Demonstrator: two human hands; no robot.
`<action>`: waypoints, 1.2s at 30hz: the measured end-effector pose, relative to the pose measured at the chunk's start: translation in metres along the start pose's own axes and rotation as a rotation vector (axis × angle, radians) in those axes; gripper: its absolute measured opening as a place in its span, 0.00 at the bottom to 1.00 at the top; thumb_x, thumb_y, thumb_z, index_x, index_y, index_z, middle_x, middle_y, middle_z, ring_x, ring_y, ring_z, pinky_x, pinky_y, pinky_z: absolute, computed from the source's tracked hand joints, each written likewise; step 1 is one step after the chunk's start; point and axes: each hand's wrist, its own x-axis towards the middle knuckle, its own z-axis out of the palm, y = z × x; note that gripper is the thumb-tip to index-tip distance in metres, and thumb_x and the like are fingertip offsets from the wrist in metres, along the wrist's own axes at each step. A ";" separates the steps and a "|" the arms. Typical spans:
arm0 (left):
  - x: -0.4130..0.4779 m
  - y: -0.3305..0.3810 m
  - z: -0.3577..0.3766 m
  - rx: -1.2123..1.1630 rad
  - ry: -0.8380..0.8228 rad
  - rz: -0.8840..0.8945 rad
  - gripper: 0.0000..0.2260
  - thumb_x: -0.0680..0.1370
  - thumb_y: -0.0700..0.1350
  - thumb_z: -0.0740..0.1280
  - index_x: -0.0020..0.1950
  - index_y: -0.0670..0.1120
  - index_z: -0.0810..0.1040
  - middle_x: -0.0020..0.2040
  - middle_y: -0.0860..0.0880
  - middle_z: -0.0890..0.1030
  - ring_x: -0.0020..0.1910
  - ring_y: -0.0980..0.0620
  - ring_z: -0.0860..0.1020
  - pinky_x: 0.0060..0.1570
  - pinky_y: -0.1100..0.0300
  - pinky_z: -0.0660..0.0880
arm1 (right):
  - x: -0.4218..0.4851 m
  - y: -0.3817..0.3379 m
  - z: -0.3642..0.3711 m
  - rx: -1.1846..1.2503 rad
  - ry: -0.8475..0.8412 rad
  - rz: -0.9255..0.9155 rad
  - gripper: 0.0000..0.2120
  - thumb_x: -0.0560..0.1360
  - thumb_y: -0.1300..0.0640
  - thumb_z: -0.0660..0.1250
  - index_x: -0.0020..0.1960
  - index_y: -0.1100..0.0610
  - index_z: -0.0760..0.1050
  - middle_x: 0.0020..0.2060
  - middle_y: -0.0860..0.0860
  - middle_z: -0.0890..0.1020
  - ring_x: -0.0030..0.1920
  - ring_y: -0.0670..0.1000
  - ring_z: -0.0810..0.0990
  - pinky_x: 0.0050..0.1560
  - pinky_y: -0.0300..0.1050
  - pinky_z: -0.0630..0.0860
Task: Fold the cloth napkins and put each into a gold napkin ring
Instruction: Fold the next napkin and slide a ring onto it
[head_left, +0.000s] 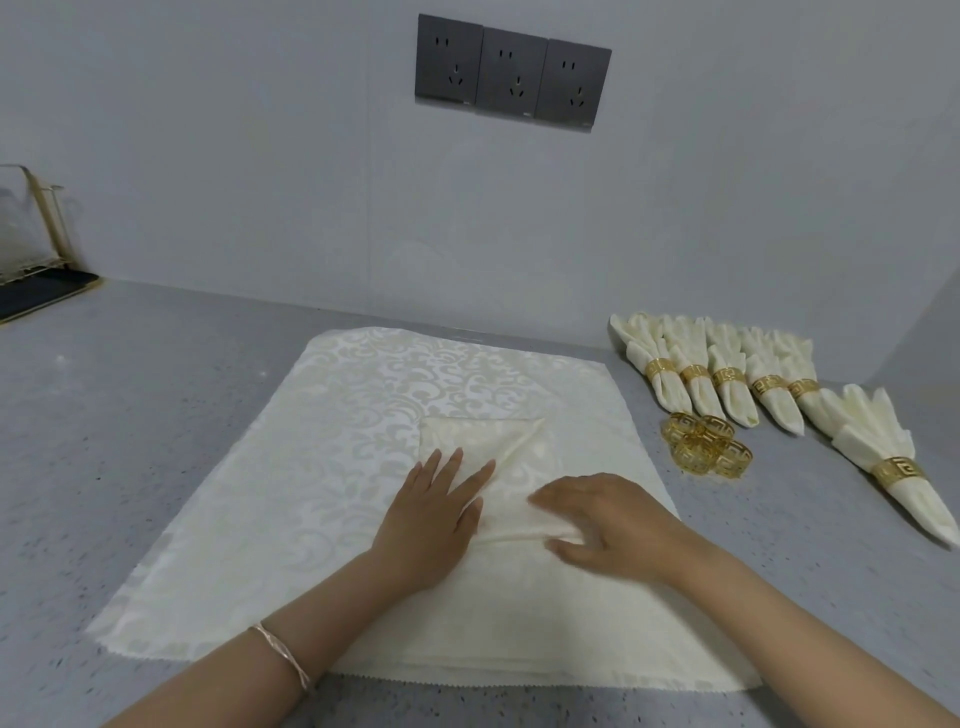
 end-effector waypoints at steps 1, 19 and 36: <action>-0.001 0.001 -0.001 -0.018 -0.010 0.003 0.35 0.68 0.63 0.28 0.76 0.64 0.43 0.79 0.52 0.46 0.78 0.50 0.41 0.70 0.61 0.33 | 0.000 0.003 0.002 0.007 0.009 0.003 0.22 0.76 0.47 0.63 0.69 0.49 0.71 0.65 0.42 0.74 0.63 0.43 0.72 0.62 0.37 0.66; -0.004 0.004 -0.008 -0.106 -0.052 -0.016 0.20 0.83 0.55 0.44 0.75 0.66 0.51 0.79 0.54 0.47 0.77 0.51 0.40 0.75 0.56 0.37 | 0.044 0.028 0.022 0.824 0.264 0.431 0.09 0.71 0.53 0.74 0.35 0.56 0.78 0.22 0.40 0.69 0.27 0.41 0.65 0.32 0.29 0.62; 0.063 -0.020 -0.034 -0.056 0.044 -0.084 0.22 0.84 0.52 0.50 0.77 0.49 0.57 0.76 0.47 0.60 0.76 0.47 0.56 0.73 0.54 0.51 | 0.065 0.033 0.025 0.577 0.155 0.535 0.15 0.70 0.51 0.74 0.31 0.52 0.71 0.27 0.45 0.70 0.29 0.44 0.66 0.36 0.40 0.66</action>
